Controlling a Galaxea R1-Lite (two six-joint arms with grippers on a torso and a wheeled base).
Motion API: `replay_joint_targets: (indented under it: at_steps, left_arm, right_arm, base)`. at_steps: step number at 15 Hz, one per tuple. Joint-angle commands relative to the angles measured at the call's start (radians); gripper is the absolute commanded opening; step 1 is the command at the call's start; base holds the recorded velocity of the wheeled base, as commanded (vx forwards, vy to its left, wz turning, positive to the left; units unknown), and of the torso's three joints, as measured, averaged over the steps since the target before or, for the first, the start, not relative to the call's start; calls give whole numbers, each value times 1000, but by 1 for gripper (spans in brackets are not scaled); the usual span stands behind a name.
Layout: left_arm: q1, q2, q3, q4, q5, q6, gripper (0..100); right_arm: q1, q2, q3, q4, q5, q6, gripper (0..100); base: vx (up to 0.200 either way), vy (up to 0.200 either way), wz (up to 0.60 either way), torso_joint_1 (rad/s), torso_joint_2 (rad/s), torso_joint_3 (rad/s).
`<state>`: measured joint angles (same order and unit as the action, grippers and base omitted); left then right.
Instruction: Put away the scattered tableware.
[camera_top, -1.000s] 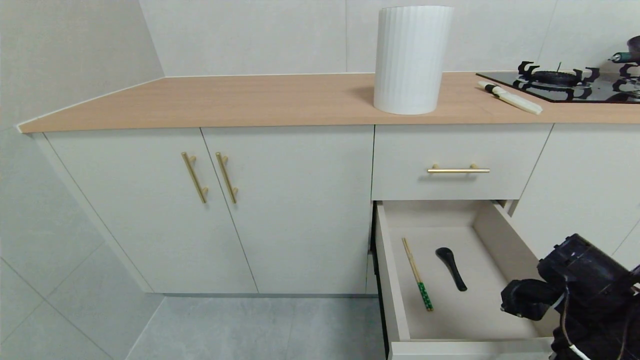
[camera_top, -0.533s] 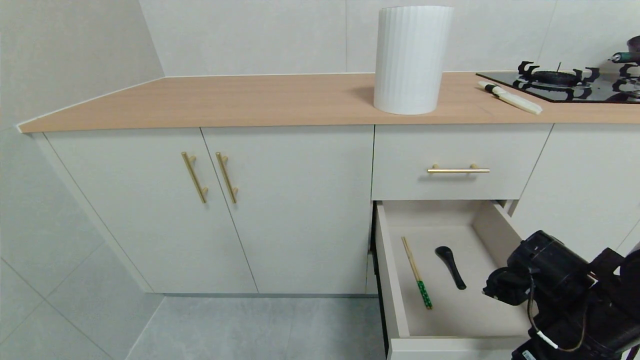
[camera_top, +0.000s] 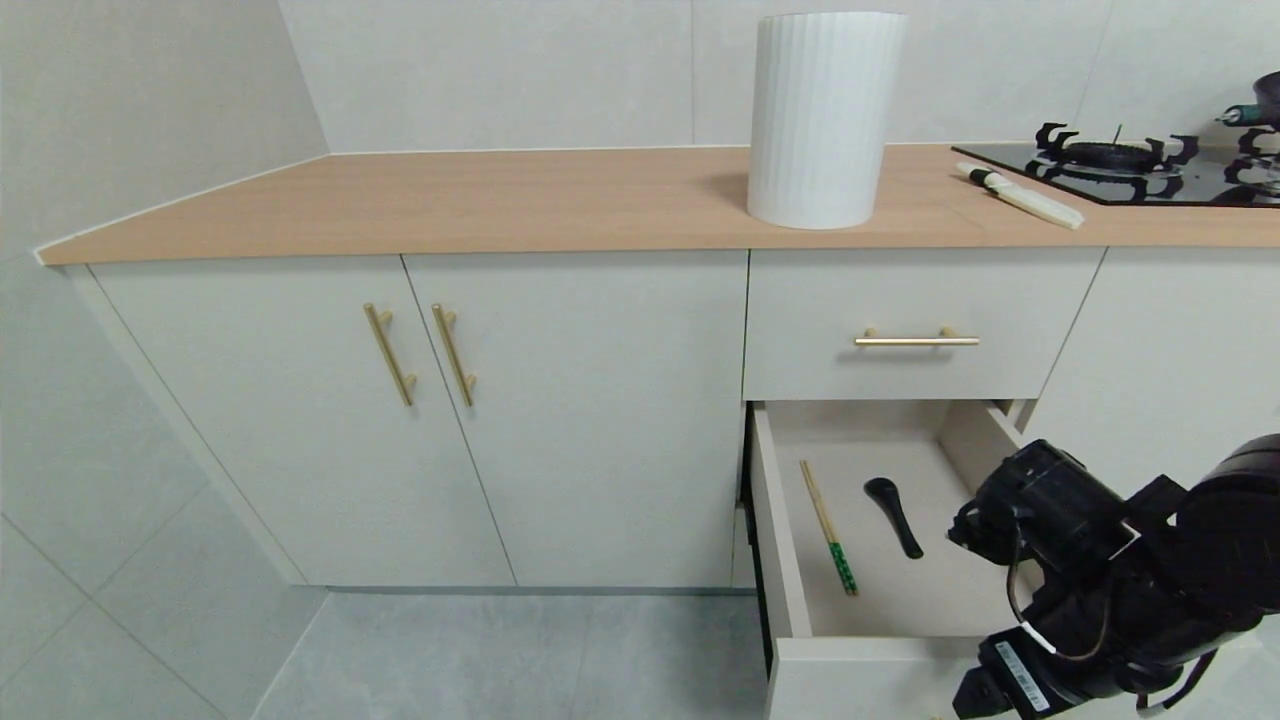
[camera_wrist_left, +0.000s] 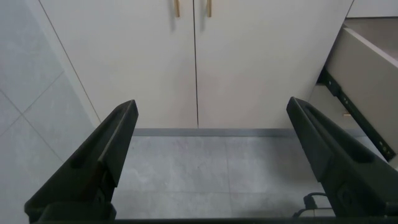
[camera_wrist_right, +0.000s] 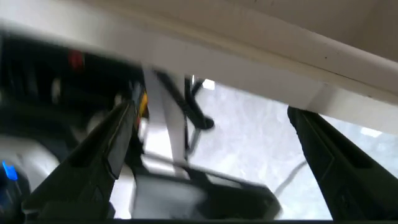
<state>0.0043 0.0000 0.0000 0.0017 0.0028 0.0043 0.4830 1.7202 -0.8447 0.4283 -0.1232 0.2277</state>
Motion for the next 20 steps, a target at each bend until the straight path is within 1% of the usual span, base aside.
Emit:
replay_joint_targets:
  at_steps: [1,5,9,10,12,14,15,17,20]
  left_arm:
    - [0,0,0,0,0,0,100]
    - [0,0,0,0,0,0,100]
    - [0,0,0,0,0,0,100]
    - [0,0,0,0,0,0,100]
    - [0,0,0,0,0,0,100]
    - [0,0,0,0,0,0,100]
    - [0,0,0,0,0,0,100]
    - [0,0,0,0,0,0,100]
    - [0,0,0,0,0,0,100]
  right_arm:
    - [-20,53,-2,-45,-19,18,100]
    - [-90,88,3,-183,-27,27,100]
    - [-141,111,36,-359,-36,50,100]
    - [-153,121,67,-450,-36,50,100]
    - [-165,145,95,-562,-42,50,100]
    - [-170,199,116,-694,-110,53,100]
    - [-170,226,139,-784,-130,53,100]
    - [-173,263,177,-945,-136,53,100]
    - [-184,329,207,-1145,-141,53,100]
  base:
    - [0,0,0,0,0,0]
    - [0,0,0,0,0,0]
    - [0,0,0,0,0,0]
    - [0,0,0,0,0,0]
    - [0,0,0,0,0,0]
    - [0,0,0,0,0,0]
    - [0,0,0,0,0,0]
    - [0,0,0,0,0,0]
    - [0,0,0,0,0,0]
